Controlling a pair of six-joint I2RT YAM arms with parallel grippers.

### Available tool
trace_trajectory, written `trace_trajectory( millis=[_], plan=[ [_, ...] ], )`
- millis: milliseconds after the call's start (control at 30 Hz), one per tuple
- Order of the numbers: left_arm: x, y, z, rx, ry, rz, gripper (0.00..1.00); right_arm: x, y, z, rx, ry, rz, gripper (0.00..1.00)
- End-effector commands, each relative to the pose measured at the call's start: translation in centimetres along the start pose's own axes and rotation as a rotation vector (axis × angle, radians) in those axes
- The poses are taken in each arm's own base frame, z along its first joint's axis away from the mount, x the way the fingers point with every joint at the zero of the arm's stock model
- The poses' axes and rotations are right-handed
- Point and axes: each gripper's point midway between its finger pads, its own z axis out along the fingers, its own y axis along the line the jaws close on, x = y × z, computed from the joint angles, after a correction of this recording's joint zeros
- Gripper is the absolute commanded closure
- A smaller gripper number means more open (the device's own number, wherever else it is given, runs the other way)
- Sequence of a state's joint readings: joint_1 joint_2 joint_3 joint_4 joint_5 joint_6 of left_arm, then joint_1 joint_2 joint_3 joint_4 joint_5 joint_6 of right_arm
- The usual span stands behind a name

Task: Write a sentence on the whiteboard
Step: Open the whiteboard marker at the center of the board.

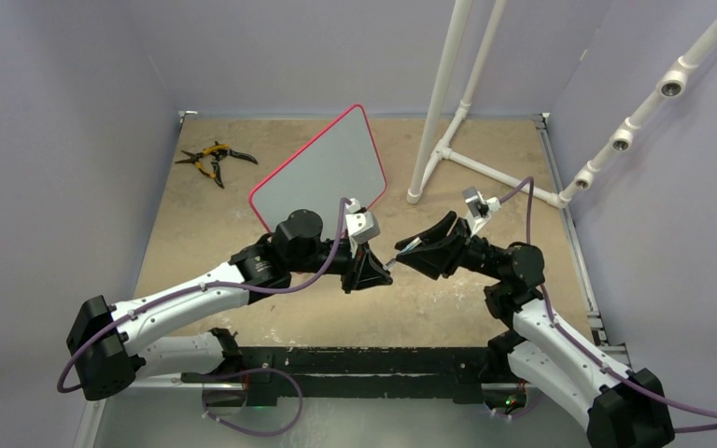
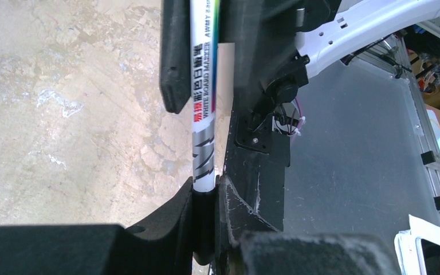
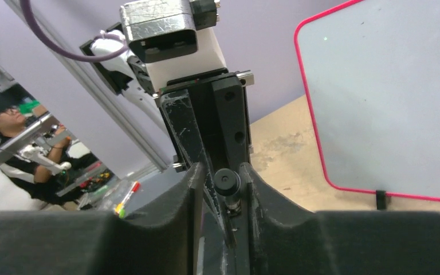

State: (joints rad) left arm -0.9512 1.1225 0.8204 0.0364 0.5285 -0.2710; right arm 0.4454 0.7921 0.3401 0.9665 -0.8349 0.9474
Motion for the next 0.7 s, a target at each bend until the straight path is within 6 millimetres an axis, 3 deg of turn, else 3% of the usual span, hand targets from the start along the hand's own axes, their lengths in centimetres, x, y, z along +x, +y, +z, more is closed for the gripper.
trace_trajectory(
  millis=[0, 33, 200, 433, 667],
  plan=[
    [-0.8, -0.5, 0.2, 0.032, -0.039, 0.003, 1.0, -1.8, 0.5, 0.8, -0.014, -0.096, -0.055, 0.89],
    [-0.6, -0.4, 0.3, 0.032, -0.039, -0.001, 1.0, -2.1, 0.4, 0.9, -0.005, -0.113, -0.053, 1.0],
    [1.3, -0.4, -0.1, 0.031, 0.017, -0.022, 1.0, -3.1, 0.0, 0.6, 0.047, -0.171, -0.046, 1.0],
    [4.2, -1.4, -1.9, 0.061, 0.129, -0.024, 1.0, -7.8, 0.4, -0.1, 0.085, -0.192, -0.135, 1.0],
    [5.9, -0.7, -2.8, 0.014, 0.143, -0.016, 1.0, -10.6, 1.2, -0.9, 0.094, -0.177, -0.216, 1.0]
  ],
)
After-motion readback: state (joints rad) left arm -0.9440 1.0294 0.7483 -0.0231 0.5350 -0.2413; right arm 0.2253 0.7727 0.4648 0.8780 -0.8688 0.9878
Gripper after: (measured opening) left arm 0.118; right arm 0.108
